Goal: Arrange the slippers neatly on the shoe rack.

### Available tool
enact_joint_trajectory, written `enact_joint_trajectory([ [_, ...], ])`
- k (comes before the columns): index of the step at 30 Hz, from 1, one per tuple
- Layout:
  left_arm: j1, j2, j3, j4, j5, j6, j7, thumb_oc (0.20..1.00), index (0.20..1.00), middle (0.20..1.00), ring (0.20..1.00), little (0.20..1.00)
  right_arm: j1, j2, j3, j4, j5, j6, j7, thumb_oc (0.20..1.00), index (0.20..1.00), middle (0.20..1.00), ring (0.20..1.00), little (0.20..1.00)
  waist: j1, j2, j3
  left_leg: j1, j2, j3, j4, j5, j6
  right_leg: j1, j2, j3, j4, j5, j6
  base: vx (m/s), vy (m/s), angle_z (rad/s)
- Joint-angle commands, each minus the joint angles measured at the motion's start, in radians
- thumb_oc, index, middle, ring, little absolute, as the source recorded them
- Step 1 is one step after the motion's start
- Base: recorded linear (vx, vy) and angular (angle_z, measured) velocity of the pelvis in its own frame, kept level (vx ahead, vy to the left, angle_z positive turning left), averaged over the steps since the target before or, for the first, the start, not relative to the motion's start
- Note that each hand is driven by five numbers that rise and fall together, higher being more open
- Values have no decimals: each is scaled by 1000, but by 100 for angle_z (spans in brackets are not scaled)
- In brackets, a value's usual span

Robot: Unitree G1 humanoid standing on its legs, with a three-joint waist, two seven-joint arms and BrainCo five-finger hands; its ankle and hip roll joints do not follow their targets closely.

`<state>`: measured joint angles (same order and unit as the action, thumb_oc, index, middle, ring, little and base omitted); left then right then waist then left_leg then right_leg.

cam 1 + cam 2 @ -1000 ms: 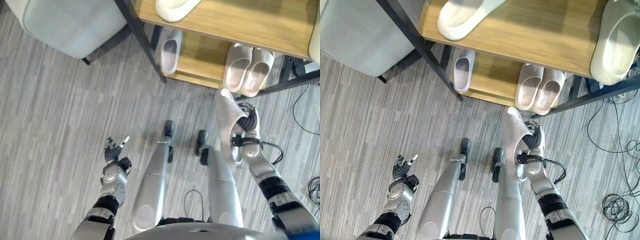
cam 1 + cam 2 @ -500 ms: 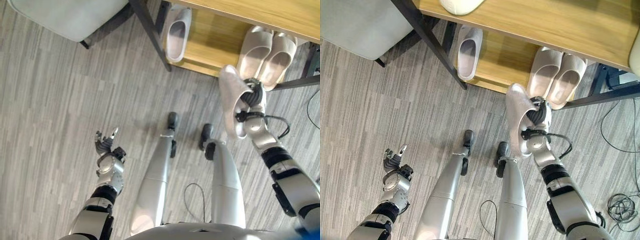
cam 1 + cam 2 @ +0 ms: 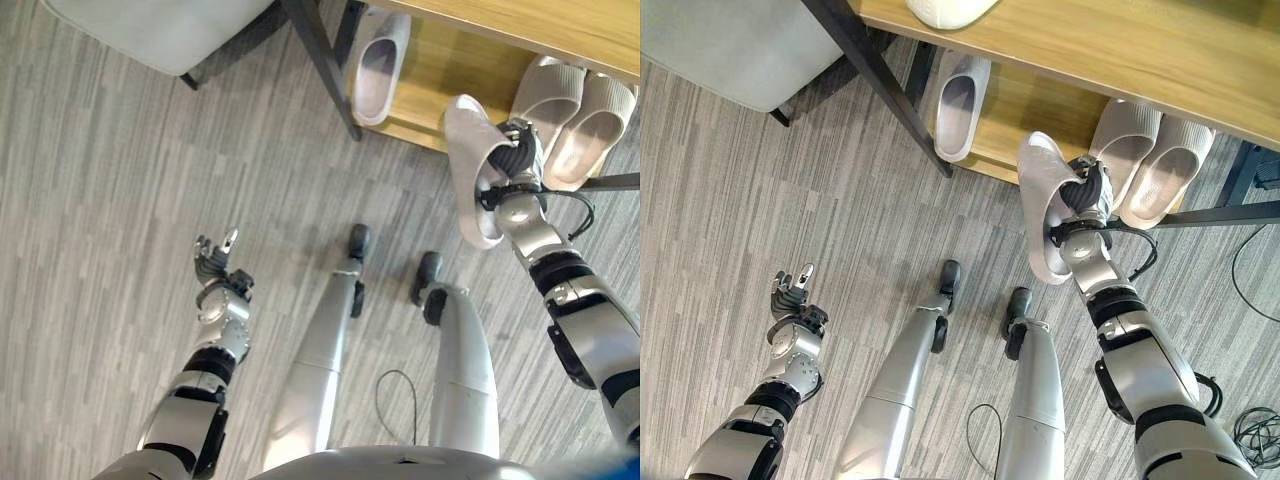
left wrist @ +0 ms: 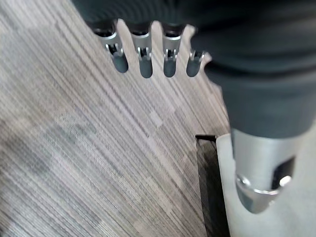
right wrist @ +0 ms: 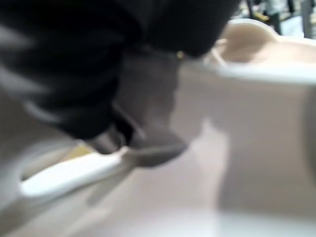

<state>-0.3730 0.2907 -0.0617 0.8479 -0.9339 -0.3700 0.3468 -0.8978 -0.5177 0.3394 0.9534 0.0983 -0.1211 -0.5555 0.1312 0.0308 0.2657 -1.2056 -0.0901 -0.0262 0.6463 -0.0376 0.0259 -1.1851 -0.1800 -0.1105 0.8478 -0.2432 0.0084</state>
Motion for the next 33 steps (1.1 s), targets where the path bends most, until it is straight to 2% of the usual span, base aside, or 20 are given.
enact_joint_trajectory([
  [1, -24, 29, 55, 62, -67, -53, -11, 1000, 1000, 1000, 1000, 1000, -78, -53, -22, -6, 68, -22, -38, 200, 200, 200, 200, 200, 14, 34, 23, 1, 12, -28, 11, -141, -16, 79, -14, 38, -65, -55, 50, 34, 9, 5],
  [10, -27, 29, 27, 47, -65, -57, -28, 1000, 1000, 1000, 1000, 1000, -187, -95, 10, 70, 112, -22, -31, 200, 200, 200, 200, 200, 42, 20, 3, -26, -4, -45, -9, -123, -17, 62, -31, 17, -69, -51, 61, 30, -15, 8],
  [19, 41, 12, -7, 9, -45, -62, -45, 1000, 1000, 1000, 1000, 1000, -241, -125, 18, 88, 114, -17, -48, 200, 200, 200, 200, 200, 67, 6, 4, -55, -26, -70, -14, -110, -18, 40, -44, 6, -47, -55, 61, 15, -11, 11],
  [23, 80, -3, -12, -8, -42, -55, -58, 1000, 1000, 1000, 1000, 1000, -223, -117, 13, 89, 127, -24, -49, 200, 200, 200, 200, 200, 74, -3, -10, -66, -27, -70, 6, -119, -16, 33, -43, 5, -37, -61, 57, 16, 3, 1],
  [27, 81, -6, -5, -14, -43, -55, -53, 1000, 1000, 1000, 1000, 1000, -165, -80, -17, 60, 129, -33, -62, 200, 200, 200, 200, 200, 76, -11, -7, -39, -29, -59, 14, -137, -12, 79, -35, 4, -65, -60, 58, 0, 0, 0],
  [29, 62, -4, 2, -14, -24, -58, -35, 1000, 1000, 1000, 1000, 1000, -81, -48, -50, -19, 94, -32, -72, 200, 200, 200, 200, 200, 54, -5, 20, 1, -29, -68, 37, -153, -2, 89, -28, 34, -14, -30, 75, 50, 0, -2],
  [32, 52, -11, 4, -17, -7, -65, -28, 1000, 1000, 1000, 1000, 1000, -24, -33, -50, -78, 49, -28, -72, 200, 200, 200, 200, 200, 39, 0, 39, 38, -21, -67, 35, -155, -5, 102, -7, 47, -17, -17, 71, -2, 27, 0],
  [33, 31, -19, 5, -4, 1, -64, -29, 1000, 1000, 1000, 1000, 1000, 10, -15, -45, -118, 21, -30, -66, 200, 200, 200, 200, 200, 27, -1, 59, 88, -18, -60, 23, -159, -10, 94, 15, 50, -64, 30, 71, 5, 47, -6],
])
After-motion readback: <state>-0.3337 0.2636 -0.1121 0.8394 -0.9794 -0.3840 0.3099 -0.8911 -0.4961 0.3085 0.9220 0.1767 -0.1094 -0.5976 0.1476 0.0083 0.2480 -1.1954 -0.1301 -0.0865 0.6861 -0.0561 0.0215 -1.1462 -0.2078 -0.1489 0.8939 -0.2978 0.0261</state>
